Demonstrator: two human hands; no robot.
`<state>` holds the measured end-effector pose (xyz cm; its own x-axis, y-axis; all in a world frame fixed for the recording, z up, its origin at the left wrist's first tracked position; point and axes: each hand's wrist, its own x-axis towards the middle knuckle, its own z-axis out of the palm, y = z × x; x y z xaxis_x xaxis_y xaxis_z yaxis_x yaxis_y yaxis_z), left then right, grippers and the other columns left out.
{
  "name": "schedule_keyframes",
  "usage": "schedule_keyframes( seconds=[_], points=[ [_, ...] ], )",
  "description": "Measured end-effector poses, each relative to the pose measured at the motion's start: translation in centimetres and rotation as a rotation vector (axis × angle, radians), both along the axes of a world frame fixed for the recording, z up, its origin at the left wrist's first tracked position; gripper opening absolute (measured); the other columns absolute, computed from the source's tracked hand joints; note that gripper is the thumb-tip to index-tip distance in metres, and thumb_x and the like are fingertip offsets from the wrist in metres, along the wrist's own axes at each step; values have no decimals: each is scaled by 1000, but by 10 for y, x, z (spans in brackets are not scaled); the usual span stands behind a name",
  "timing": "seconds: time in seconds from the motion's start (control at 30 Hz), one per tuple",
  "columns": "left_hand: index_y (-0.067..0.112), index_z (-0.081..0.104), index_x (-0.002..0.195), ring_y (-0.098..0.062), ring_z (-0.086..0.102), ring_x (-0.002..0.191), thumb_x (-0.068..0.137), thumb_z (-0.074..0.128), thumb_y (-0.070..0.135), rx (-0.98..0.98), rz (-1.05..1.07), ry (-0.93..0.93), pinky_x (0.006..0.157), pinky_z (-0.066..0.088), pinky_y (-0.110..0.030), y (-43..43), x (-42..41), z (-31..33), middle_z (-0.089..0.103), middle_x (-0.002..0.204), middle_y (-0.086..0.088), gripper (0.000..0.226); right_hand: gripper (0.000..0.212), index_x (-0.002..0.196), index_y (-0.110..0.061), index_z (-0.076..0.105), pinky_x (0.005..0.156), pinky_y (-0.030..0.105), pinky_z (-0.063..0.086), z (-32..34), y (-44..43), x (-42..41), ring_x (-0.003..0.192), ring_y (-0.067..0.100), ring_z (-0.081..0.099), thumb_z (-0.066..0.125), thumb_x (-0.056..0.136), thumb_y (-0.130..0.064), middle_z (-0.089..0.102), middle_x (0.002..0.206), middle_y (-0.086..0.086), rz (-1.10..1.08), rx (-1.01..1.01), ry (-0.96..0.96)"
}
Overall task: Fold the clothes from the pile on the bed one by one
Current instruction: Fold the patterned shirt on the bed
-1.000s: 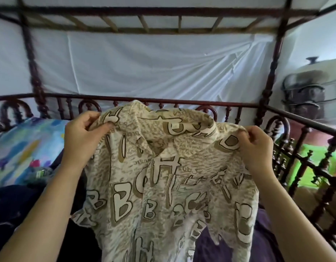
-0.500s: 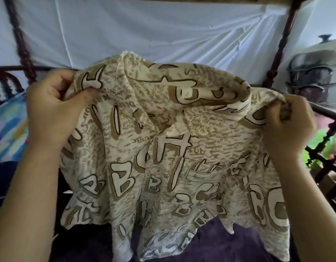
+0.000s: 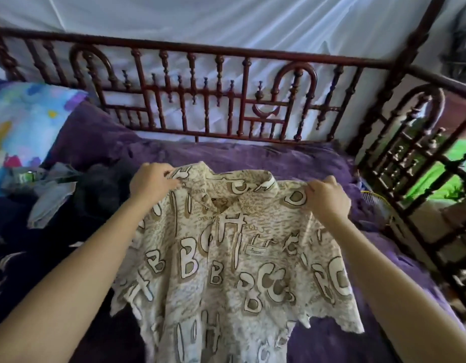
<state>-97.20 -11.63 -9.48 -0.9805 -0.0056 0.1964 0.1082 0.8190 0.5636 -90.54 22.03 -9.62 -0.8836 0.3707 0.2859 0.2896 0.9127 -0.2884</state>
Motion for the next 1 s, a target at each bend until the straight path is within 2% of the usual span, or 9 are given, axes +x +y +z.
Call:
schedule_keyframes(
  seconds=[0.13, 0.2, 0.27, 0.33, 0.53, 0.67, 0.8, 0.9, 1.0],
  points=[
    [4, 60, 117, -34, 57, 109, 89, 60, 15, 128, 83, -64, 82, 44, -37, 43, -51, -57, 63, 115, -18, 31, 39, 132, -12, 51, 89, 35, 42, -52, 0, -58, 116, 33, 51, 44, 94, -13, 49, 135, 20, -88, -501, -163],
    [9, 33, 144, -35, 35, 134, 90, 60, 21, 150, 47, -197, 104, 32, -39, 58, -57, -92, 33, 147, -21, 61, 57, 146, -18, 29, 89, 28, 41, -82, -5, -65, 120, 27, 45, 44, 93, -6, 28, 149, 17, -39, -710, -178],
    [12, 16, 149, -39, 18, 140, 88, 63, 28, 53, 33, -314, 111, 22, -42, 61, -43, -139, 11, 153, -26, 80, 65, 150, -23, 17, 98, 28, 37, -123, -10, -51, 130, 29, 36, 46, 94, -7, 13, 154, 14, 17, -716, -264],
    [14, 16, 149, -42, 21, 137, 86, 65, 31, -34, 58, -443, 109, 27, -47, 52, -5, -190, 13, 151, -27, 82, 65, 150, -20, 16, 101, 31, 34, -173, -15, -17, 135, 32, 30, 48, 94, -8, 14, 153, 16, 27, -667, -406],
    [12, 16, 149, -38, 37, 129, 86, 63, 35, -75, 230, -875, 104, 35, -42, 3, 148, -303, 30, 145, -20, 83, 45, 133, -1, 39, 82, 33, 43, -302, -35, 134, 105, 29, 53, 50, 90, -10, 49, 130, 23, -383, -891, -807],
    [3, 23, 146, -36, 38, 131, 83, 69, 25, 191, 368, -1041, 109, 31, -45, -27, 209, -337, 37, 145, -19, 82, 33, 114, -12, 48, 50, 10, 43, -333, -51, 189, 76, 5, 57, 61, 85, -2, 62, 98, -1, -445, -1122, -713],
    [3, 29, 144, -31, 39, 131, 80, 73, 13, 392, 389, -1041, 109, 33, -45, -43, 225, -345, 38, 145, -16, 78, 27, 91, -18, 55, 44, 8, 42, -329, -61, 200, 69, 5, 57, 59, 79, 6, 61, 80, -6, -463, -1172, -619],
    [-1, 44, 133, -28, 56, 105, 82, 68, 4, 558, 565, -1042, 84, 43, -32, -37, 222, -335, 55, 128, -20, 57, 12, 75, -9, 56, 42, 12, 38, -318, -59, 202, 58, 10, 50, 61, 85, -4, 57, 67, 1, -492, -1151, -662],
    [-7, 64, 102, -17, 52, 65, 82, 65, 2, 633, 595, -1016, 56, 37, -27, -33, 217, -318, 66, 85, -15, 22, 32, 62, -6, 49, 46, 20, 34, -304, -43, 204, 56, 15, 42, 54, 93, -13, 49, 59, 4, -511, -1155, -685]
  ],
)
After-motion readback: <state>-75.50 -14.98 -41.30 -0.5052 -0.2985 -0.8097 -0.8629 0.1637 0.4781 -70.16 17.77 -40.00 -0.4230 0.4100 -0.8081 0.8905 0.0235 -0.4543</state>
